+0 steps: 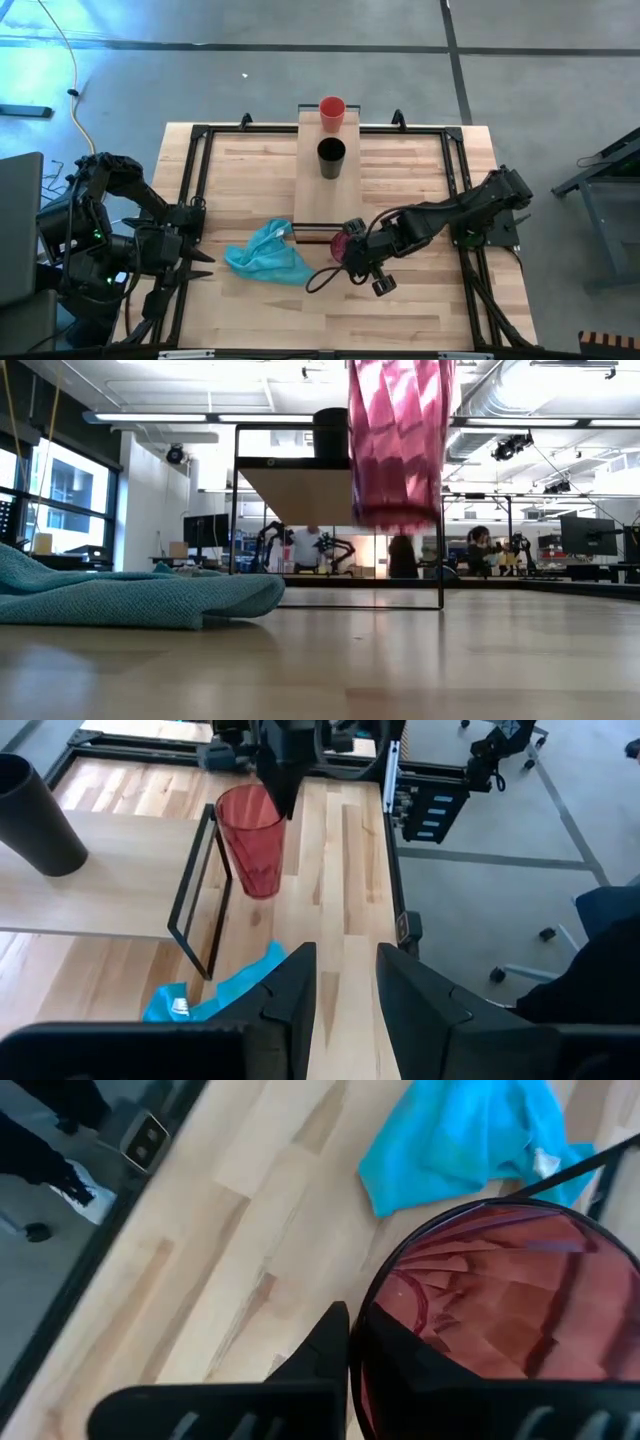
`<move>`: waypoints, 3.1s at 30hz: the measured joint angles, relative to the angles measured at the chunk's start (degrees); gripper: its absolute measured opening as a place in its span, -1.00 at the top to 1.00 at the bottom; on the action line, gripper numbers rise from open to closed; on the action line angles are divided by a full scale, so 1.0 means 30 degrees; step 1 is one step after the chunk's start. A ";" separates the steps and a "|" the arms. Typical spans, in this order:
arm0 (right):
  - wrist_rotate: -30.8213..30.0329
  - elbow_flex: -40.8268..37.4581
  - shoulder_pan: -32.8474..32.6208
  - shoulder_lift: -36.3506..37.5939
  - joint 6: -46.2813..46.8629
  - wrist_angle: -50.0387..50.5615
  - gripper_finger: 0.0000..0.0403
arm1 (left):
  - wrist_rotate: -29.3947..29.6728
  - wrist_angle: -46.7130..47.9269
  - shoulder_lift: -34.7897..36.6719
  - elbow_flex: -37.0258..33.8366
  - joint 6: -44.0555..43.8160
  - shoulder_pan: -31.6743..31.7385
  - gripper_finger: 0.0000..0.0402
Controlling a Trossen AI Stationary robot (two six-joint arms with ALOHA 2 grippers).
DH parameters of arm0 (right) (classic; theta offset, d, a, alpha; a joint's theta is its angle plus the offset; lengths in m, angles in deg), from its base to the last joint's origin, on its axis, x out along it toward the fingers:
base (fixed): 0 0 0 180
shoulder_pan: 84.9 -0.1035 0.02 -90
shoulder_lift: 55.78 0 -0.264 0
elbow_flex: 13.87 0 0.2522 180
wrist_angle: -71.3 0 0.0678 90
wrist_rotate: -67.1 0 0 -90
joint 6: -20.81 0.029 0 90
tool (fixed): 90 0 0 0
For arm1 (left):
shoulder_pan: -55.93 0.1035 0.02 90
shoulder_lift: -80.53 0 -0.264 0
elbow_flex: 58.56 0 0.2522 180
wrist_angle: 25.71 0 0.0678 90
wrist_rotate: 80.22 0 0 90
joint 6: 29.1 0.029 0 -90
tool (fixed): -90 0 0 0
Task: Stack small to large cups/mugs on shelf
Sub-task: Put the red cup on the shelf
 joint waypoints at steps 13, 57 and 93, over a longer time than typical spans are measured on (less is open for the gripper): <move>-0.0402 0.5965 0.0326 0.0029 -0.0120 0.4431 1.00 | 0.0743 0.0000 0.0000 0.0000 0.0349 0.0007 0.52; -0.1102 0.8251 0.5163 0.0022 -0.4860 0.5600 1.00 | 0.1309 0.0000 0.0000 0.0000 -0.0182 0.0007 0.52; 0.0748 0.7901 0.6007 -0.1384 -0.5547 0.6204 1.00 | 0.1242 0.0007 -0.0001 -0.2777 -0.1495 0.0000 0.52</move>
